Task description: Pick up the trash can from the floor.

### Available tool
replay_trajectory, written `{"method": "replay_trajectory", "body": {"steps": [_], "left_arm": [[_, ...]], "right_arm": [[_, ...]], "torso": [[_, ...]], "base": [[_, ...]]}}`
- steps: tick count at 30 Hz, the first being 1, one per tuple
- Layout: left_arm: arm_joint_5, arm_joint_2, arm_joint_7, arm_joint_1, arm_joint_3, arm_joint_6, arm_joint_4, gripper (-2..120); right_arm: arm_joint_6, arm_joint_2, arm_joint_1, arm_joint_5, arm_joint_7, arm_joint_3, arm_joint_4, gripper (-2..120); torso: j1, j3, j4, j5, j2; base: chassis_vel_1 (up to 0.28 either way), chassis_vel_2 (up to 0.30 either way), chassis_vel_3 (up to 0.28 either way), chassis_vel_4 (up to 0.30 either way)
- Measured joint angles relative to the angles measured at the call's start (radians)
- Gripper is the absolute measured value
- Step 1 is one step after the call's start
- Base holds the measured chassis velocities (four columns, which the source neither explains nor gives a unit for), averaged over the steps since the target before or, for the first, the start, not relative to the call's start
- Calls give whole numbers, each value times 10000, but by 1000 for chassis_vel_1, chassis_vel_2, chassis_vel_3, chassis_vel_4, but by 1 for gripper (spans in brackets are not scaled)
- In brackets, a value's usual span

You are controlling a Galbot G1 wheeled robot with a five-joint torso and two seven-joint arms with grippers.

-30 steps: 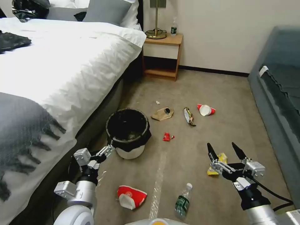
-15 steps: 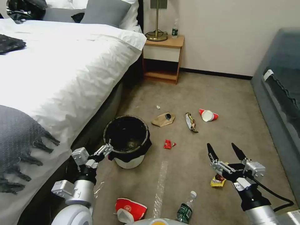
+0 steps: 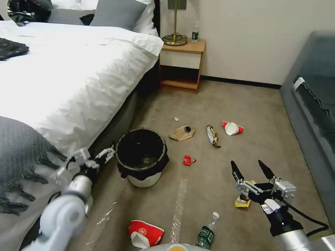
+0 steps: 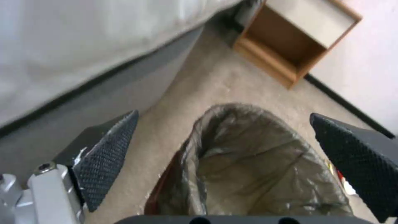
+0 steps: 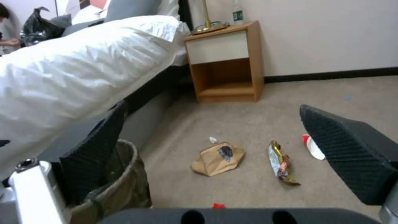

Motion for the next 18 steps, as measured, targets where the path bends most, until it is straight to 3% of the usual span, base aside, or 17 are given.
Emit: {"method": "replay_trajectory", "body": {"steps": [11, 18], "left_arm": [[-34, -333, -249, -1080, 662, 382, 1614, 100], [-101, -372, -162, -1505, 684, 491, 2092, 100]], "right_arm": [[-7, -74, 69, 76, 75, 225, -234, 100], [-35, -47, 125, 52, 99, 207, -315, 100]], "torso": [[0, 0, 2, -1, -1], [0, 0, 2, 2, -1]], "base": [[0, 0, 0, 0], [0, 0, 0, 0]]}}
